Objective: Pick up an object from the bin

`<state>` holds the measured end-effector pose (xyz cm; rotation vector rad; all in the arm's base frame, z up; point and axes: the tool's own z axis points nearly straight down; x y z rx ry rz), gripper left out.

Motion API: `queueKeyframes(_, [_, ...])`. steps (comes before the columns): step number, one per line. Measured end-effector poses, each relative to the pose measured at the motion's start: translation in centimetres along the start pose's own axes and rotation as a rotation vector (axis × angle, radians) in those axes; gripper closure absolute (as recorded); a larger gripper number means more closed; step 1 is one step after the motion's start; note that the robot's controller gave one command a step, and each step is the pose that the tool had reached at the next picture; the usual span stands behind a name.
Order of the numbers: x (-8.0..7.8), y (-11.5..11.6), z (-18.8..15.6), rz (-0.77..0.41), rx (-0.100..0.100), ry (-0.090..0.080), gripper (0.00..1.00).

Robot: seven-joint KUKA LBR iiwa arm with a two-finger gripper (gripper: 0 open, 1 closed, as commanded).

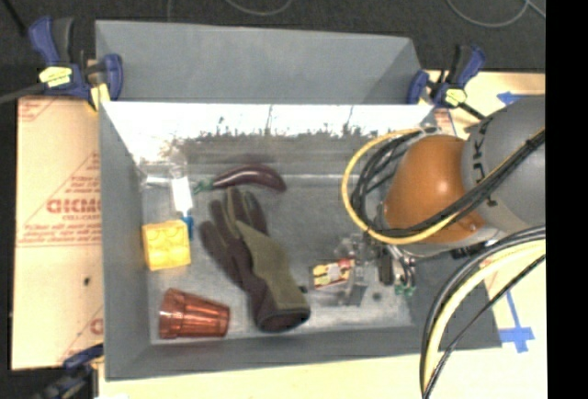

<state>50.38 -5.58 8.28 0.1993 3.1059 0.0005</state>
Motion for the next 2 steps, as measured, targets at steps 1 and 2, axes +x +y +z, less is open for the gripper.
queueKeyframes(1, [0.3,0.1,-4.0,0.024,0.0,0.015,1.0])
queueKeyframes(2, [-0.5,-0.2,-9.2,0.038,-0.001,-0.005,1.0])
